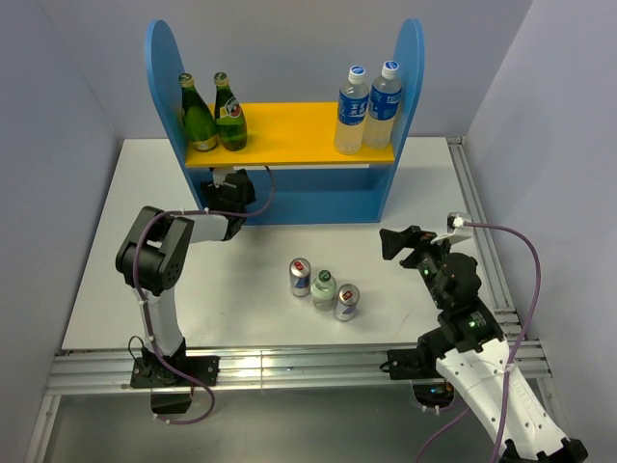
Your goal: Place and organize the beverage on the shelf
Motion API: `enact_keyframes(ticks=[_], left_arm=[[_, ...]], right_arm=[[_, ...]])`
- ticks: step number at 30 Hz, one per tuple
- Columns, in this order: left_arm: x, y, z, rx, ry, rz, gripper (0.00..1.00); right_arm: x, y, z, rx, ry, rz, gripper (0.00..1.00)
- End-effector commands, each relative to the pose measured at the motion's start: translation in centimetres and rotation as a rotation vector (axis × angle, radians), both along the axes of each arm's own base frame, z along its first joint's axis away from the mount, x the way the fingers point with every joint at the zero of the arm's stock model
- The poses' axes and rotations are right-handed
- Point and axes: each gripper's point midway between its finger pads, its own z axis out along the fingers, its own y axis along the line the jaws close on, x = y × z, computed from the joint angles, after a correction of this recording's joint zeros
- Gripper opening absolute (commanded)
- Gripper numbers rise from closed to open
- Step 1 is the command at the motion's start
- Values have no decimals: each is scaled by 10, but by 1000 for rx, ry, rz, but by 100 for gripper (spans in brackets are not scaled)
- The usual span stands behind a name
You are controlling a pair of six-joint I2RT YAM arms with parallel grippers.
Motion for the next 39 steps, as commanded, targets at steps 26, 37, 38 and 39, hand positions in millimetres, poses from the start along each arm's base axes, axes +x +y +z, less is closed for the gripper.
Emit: enact_keyframes(ticks=[26,37,38,39], left_arm=[[-47,-30,71,-14,-111,-1,90],[-141,-66,101,-47,-97,-84,89],[-150,-64,104,-39,-96,-68,89],[-164,-62,96,-6,-49,-78,89]], right_arm=[[-6,-3,13,30,-57,-5,98],[-7,-2,14,32,-63,0,98],[-6,-2,14,32,-61,-2,98],[-6,-1,14,33,-63,1,98]])
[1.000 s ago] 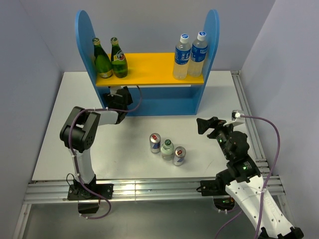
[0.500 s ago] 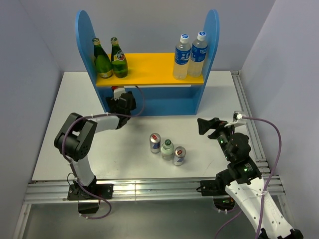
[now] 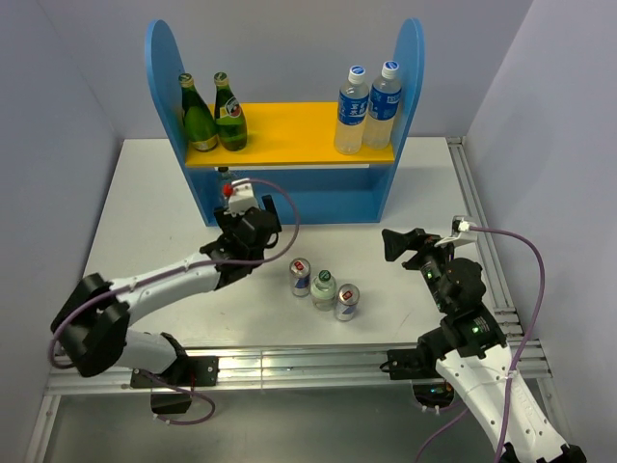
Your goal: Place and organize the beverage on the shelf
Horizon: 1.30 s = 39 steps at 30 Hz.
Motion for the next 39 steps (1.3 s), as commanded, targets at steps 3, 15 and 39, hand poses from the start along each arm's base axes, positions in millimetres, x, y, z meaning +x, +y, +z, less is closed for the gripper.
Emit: enact_keyframes(ticks=[3,15,39], left_arm=[[-70,4,-1,11,76,-2,88],[-218,-74,-24,-167,87,-443,86],[-185,-194,-52,-69,-105,-619,84]], right_arm=[[-1,1,5,14,-24,2,98],[3,3,3,13,-18,6,98],[1,-1,3,6,-16,-9,98]])
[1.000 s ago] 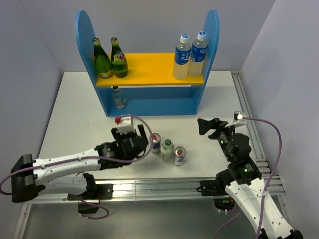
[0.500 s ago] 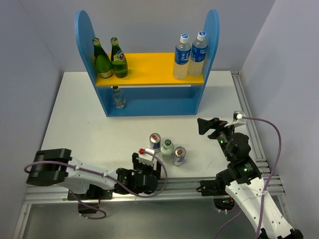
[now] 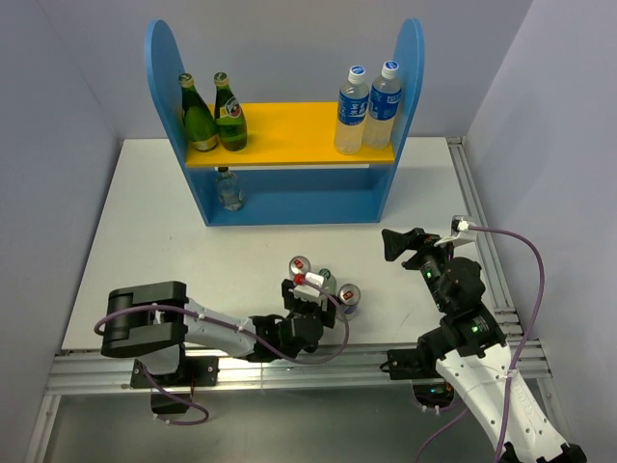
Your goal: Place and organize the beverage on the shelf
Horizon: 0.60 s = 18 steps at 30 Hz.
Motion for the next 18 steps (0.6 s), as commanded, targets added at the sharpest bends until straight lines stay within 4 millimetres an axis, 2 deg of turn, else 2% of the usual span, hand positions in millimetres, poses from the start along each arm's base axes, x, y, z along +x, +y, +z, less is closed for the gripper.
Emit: enact_keyframes(ticks=[1,11,14,17,18], left_arm=[[16,-22,23,-72,-44,-14,84],[34,-45,16,-70,-48,-34,81],[40,-48,14,-65,-48,-27,72],[40,-46,15,-62,-43,-21,52],[39,-44,16,-71,-38,-18,41]], right_arm=[[1,0,5,13,-23,-5,98],[3,3,4,16,-22,5,98],[3,3,5,17,-23,7,98],[3,2,5,17,-23,2,98],[3,2,5,17,-25,2,98]])
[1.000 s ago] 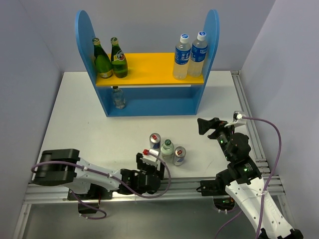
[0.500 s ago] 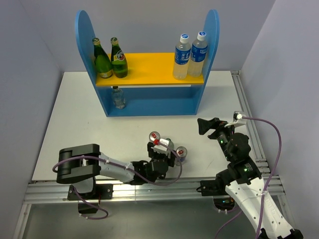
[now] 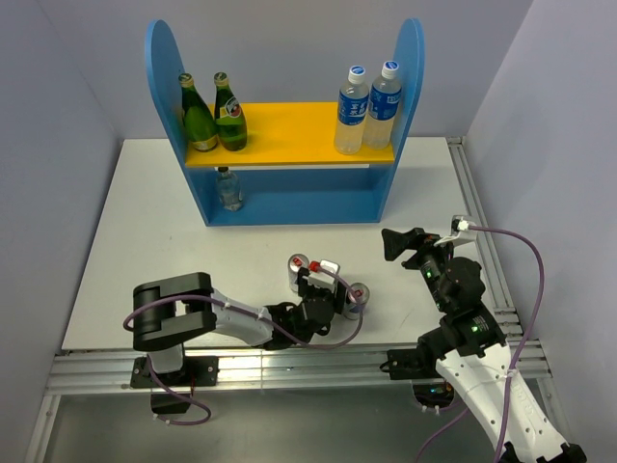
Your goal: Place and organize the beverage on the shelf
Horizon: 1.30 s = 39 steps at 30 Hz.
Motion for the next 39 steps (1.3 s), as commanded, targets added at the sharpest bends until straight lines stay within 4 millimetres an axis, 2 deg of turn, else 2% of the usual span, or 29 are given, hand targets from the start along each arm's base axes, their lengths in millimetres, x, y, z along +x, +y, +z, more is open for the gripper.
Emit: enact_keyframes(ticks=[1,5,6,8,11,14,17,18,20,21,23,24,26,29,34,35,37,38,39], left_arm=[[1,-12,21,-94,-1,-8,35],[-3,-2,18,-74,14,3,10],[-7,-3,19,-78,18,1,1],[-11,1,18,-48,14,12,0],[-32,0,23,-23,17,-2,0],[-45,4,37,-42,22,3,0],[-59,16,52,-61,35,5,0],[-65,20,62,-102,46,3,0],[-66,39,62,-67,44,32,0],[-63,49,70,-103,51,64,0],[-58,76,62,-44,34,118,0],[-54,88,71,-83,26,166,0],[-44,112,71,-77,23,222,0],[-27,136,71,-96,16,293,0],[4,160,85,-134,-18,339,0],[17,168,92,-165,-34,370,0],[31,173,97,-197,-42,384,0],[43,184,97,-185,-54,421,0],[51,181,104,-226,-68,422,0]], right_arm=[[3,2,3,16,-19,2,98],[4,3,3,17,-17,3,98],[4,3,3,17,-17,3,98],[4,3,3,19,-17,3,98],[4,3,3,16,-18,3,98],[4,3,2,17,-16,3,98],[4,4,2,15,-16,5,98],[4,3,3,18,-19,3,98],[4,4,3,19,-17,5,98],[4,3,3,16,-18,3,98],[4,4,2,19,-17,8,98],[3,4,3,20,-18,8,98],[4,4,3,20,-18,8,98],[4,5,2,19,-17,11,98],[4,5,3,20,-17,14,98],[4,5,2,19,-15,15,98],[5,6,1,19,-12,15,98],[5,6,0,19,-11,15,98],[5,6,0,20,-10,15,98]])
